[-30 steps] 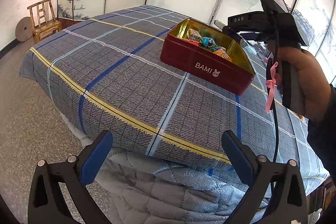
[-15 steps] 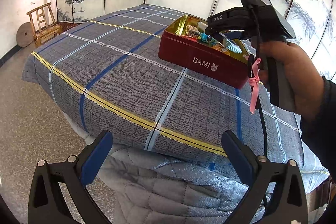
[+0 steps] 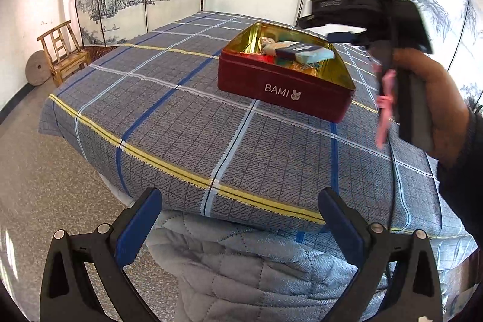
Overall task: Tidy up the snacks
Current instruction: 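Carry the soda crackers packet over the tin and open the right gripper, then lower the left gripper to the clear orange shrimp-chip packet and grasp it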
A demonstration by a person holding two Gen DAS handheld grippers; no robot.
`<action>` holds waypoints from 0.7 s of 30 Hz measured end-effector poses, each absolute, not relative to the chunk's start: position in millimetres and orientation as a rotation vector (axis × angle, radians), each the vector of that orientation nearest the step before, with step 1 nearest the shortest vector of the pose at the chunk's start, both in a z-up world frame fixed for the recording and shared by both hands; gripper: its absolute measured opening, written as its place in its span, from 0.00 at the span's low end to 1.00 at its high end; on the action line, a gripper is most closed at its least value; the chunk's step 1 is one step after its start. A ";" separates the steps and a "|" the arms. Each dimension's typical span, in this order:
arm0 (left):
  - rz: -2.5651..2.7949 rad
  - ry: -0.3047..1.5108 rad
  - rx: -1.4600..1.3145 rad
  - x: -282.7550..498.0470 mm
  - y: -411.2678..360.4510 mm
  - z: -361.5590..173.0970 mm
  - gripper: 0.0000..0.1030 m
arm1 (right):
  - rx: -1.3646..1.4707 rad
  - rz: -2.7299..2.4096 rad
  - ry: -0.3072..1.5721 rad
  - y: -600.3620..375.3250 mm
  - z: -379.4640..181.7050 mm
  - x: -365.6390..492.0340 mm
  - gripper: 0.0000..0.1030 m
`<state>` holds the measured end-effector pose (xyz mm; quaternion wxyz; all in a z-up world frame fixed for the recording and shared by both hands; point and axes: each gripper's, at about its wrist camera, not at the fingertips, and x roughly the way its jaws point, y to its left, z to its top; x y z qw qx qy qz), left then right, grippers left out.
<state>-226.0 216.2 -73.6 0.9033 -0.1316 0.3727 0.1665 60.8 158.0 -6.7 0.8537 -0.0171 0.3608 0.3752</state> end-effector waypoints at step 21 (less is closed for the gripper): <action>-0.056 0.809 -0.075 -61.0 54.9 -25.4 0.99 | 0.486 0.006 0.698 -365.6 -72.3 126.7 0.76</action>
